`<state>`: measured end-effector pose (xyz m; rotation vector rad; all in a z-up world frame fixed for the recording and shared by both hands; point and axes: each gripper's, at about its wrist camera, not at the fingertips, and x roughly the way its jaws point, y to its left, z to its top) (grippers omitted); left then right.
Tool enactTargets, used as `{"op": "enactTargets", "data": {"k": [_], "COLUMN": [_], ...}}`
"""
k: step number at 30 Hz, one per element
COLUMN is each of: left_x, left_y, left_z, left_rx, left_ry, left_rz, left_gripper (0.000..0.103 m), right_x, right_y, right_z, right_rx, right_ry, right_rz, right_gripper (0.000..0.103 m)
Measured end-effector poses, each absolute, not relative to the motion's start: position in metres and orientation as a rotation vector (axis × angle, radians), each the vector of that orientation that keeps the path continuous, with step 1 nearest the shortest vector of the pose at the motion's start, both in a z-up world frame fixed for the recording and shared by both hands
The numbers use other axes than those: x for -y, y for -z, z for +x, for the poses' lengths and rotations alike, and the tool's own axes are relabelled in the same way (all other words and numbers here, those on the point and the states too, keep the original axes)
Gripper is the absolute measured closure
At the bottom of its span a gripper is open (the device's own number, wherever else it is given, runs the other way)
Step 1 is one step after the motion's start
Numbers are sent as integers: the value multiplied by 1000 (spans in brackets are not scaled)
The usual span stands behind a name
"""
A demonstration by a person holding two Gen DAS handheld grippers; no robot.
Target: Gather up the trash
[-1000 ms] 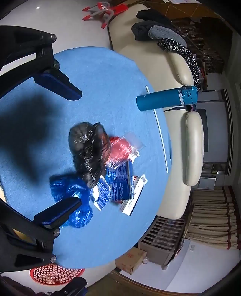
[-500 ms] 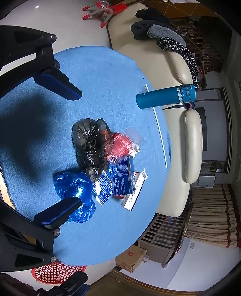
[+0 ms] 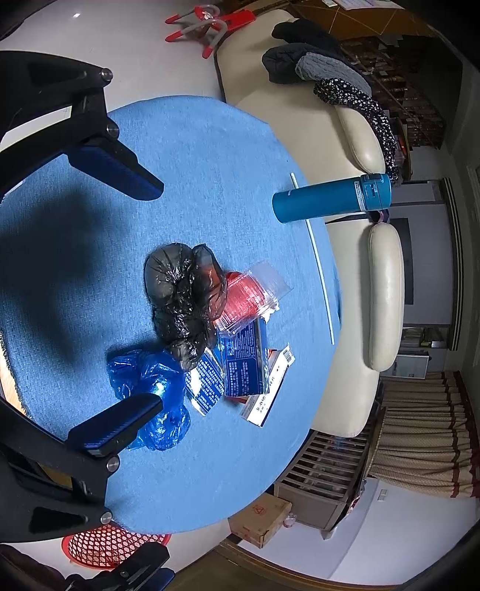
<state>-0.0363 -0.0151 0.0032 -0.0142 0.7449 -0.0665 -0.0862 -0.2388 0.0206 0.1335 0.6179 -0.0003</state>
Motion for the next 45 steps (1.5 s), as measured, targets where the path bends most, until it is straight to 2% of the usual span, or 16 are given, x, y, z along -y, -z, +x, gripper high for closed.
{"op": "enactTargets", "data": {"k": [27,32,40,45], "left_x": [4,23,106,132], "left_y": [2,5,4,16], "left_z": [-34,-32,-10,0], "left_rx": [-777,-795,-792,-860], "left_ry": [69,121,348,496], "left_rz": [-93,-90,274,578], "left_gripper": [0,0,0,0], "right_x": [246,255,290,311], "right_y": [-18,-16,-5,7], "right_z": [-87,-90,-98,-99], "right_rx": [-609,-603,-608,-627], "right_ry": [23,39,100,144], "right_rz": [148,168,234,289], "right_gripper": [0,0,0,0]}}
